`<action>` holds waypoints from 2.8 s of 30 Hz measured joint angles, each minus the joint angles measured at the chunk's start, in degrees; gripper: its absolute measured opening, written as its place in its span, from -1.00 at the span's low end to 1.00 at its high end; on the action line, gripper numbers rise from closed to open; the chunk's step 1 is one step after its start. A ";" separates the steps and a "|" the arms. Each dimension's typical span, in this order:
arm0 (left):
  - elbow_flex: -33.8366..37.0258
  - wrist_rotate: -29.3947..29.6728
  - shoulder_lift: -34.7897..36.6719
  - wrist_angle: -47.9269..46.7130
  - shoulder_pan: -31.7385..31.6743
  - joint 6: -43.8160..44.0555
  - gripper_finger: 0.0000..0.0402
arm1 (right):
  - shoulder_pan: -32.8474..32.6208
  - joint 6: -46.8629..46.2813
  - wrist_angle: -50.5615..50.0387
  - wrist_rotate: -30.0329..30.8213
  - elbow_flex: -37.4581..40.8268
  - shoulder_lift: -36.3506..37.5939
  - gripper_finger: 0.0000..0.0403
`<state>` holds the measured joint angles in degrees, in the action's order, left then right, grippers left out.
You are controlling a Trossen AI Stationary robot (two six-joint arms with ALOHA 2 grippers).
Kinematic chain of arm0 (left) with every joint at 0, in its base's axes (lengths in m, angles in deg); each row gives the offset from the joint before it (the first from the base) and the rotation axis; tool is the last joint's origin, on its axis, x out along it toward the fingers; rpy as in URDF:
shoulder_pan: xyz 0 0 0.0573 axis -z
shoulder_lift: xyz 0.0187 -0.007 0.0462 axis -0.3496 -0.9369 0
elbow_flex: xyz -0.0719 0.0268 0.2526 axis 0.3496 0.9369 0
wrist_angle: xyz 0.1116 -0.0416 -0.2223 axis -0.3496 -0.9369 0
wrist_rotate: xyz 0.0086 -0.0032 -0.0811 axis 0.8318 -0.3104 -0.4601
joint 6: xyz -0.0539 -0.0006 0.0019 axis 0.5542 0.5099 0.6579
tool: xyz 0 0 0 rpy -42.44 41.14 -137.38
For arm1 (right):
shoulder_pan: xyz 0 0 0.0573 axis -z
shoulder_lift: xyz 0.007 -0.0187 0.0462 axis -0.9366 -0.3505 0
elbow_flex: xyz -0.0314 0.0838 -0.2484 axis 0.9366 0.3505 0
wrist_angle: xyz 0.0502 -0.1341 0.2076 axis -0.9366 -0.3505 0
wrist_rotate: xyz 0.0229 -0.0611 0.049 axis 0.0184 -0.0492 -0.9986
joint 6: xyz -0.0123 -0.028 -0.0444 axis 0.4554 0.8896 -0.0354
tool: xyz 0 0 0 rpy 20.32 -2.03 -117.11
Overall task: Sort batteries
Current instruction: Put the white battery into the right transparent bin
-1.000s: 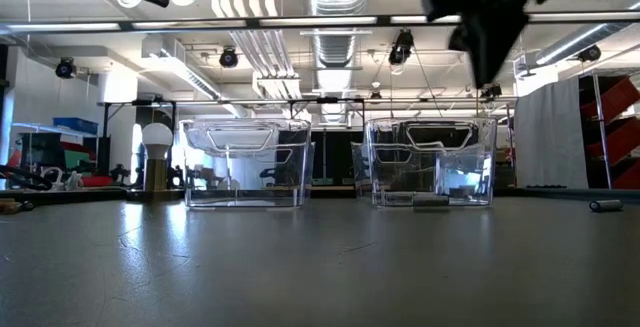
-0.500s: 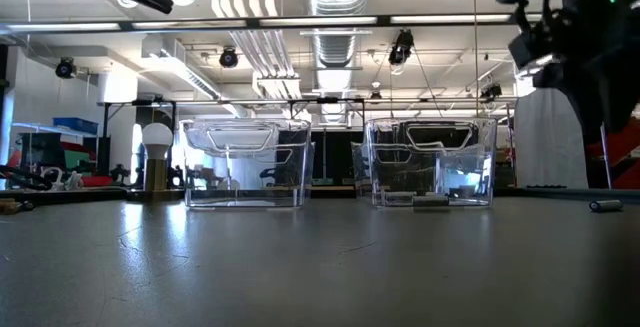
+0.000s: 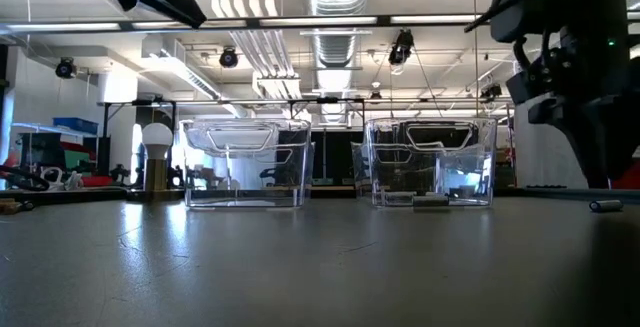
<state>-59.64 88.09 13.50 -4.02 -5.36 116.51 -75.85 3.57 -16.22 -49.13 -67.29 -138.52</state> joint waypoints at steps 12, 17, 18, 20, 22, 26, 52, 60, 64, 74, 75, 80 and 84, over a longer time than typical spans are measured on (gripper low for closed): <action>-0.03 0.02 -2.15 -0.01 -1.72 -1.97 -0.57 | 0.00 -0.44 2.80 0.02 0.74 -7.71 -0.32; -0.04 -0.74 -2.59 -0.22 -1.71 -1.88 -0.57 | 0.00 -0.31 7.49 0.00 1.80 -10.70 -0.27; -0.03 -1.33 -2.58 -0.43 -1.71 -1.88 -0.57 | 0.00 -0.36 7.59 -0.01 1.95 -11.36 -0.27; -0.05 -1.91 -2.51 -1.29 -1.71 -1.88 -0.57 | 0.00 -0.42 7.46 -0.05 2.05 -12.26 -0.28; -0.03 -1.95 -2.39 -2.37 -1.71 -1.88 -0.57 | 0.02 -0.44 7.36 -0.22 2.05 -12.59 -0.33; -0.05 -1.95 -2.13 -3.86 -1.71 -2.20 -0.57 | 0.01 -0.45 7.40 -0.40 2.15 -12.57 -0.50; -1.36 0.21 0.41 -3.06 -1.89 -6.68 -0.57 | -0.37 1.07 -6.59 -5.11 -14.86 -8.91 -0.90; -1.35 0.22 0.25 -0.07 -2.11 -12.28 -0.57 | 3.20 3.01 -14.95 -3.19 -33.39 -7.84 -0.89; -1.35 0.22 0.13 0.69 -2.08 -13.44 -0.57 | 8.46 10.49 -11.10 1.00 -39.43 -12.33 -0.89; -1.37 0.11 0.14 0.71 -2.08 -12.69 -0.57 | 23.84 27.36 -1.36 -0.02 -41.24 -29.56 -0.89; -1.36 0.09 0.17 0.71 -2.08 -12.67 -0.57 | 24.99 28.36 -1.45 -0.04 -41.24 -31.41 -0.89; -1.36 0.09 0.20 0.70 -2.08 -12.59 -0.57 | 28.68 32.57 -1.82 -0.37 -41.22 -38.41 -0.89; -1.37 0.09 0.20 0.71 -2.08 -11.78 -0.57 | 30.24 34.59 -1.57 -0.44 -41.22 -41.08 -0.89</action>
<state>-61.00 88.18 13.71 -3.31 -7.45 104.73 -45.61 38.17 -17.78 -49.56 -108.51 -179.59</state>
